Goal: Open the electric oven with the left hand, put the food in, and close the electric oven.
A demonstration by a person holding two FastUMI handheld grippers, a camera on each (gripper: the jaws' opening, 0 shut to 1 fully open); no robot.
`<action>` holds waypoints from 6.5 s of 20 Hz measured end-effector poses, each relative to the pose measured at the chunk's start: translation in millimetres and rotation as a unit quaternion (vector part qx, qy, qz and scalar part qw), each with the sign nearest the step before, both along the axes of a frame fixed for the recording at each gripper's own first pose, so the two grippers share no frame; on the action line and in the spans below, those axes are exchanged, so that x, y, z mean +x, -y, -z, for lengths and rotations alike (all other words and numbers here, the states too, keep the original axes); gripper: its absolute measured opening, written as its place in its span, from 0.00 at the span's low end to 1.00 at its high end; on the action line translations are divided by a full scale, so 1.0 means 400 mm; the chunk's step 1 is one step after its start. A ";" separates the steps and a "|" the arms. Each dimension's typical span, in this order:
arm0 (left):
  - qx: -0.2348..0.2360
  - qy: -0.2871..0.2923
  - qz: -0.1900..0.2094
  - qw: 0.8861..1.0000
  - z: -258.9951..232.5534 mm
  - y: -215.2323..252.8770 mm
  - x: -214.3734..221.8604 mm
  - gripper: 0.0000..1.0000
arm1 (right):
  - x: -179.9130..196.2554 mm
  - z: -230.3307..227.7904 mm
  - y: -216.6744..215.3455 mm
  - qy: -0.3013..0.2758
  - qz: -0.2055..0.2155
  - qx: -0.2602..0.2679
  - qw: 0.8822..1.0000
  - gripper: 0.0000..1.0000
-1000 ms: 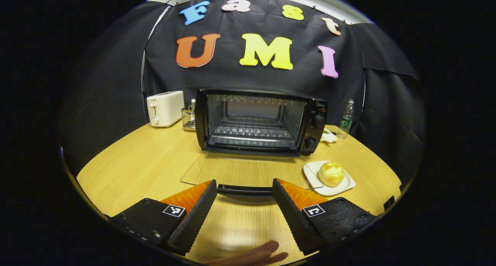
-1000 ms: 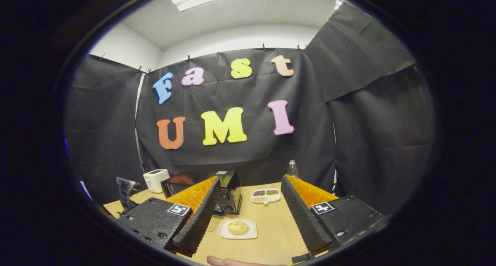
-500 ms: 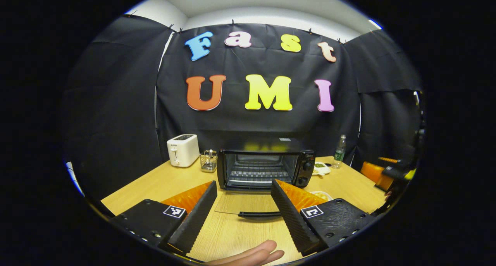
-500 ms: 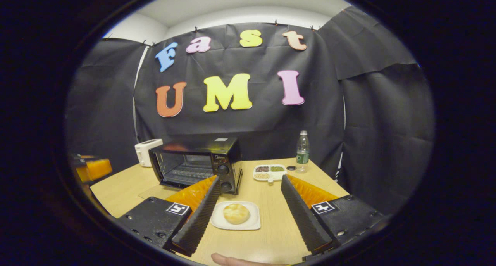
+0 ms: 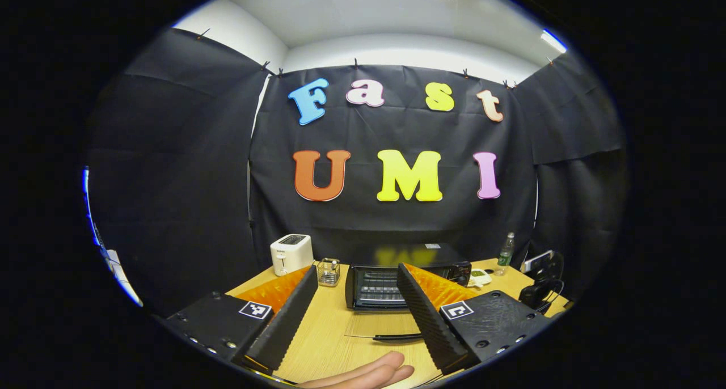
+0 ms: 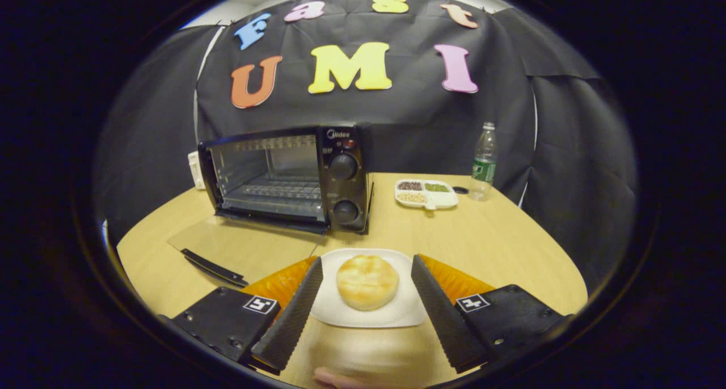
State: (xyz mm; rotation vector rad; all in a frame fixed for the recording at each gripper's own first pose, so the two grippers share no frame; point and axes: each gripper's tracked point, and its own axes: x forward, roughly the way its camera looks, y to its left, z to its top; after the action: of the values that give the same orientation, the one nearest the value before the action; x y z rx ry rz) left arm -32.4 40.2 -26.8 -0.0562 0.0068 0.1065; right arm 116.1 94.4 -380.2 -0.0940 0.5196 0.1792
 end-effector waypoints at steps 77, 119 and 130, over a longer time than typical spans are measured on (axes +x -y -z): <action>-0.006 -0.195 0.022 0.981 0.388 -0.076 0.166 0.96 | 0.169 -0.333 -0.333 0.100 -0.012 0.197 0.975 0.95; -0.022 -0.363 0.097 0.927 0.689 0.302 0.209 0.93 | -0.101 -0.798 0.089 0.285 -0.009 0.094 0.954 0.96; 0.026 -0.305 0.080 0.949 0.580 0.280 0.259 0.97 | -0.076 -0.750 0.123 0.261 0.012 0.101 0.960 0.96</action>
State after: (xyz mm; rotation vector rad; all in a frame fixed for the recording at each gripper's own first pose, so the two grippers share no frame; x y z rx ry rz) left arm 71.3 -72.0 -258.8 0.0312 0.6265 -0.0417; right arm 85.6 45.0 -80.0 0.0661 -0.0259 0.1755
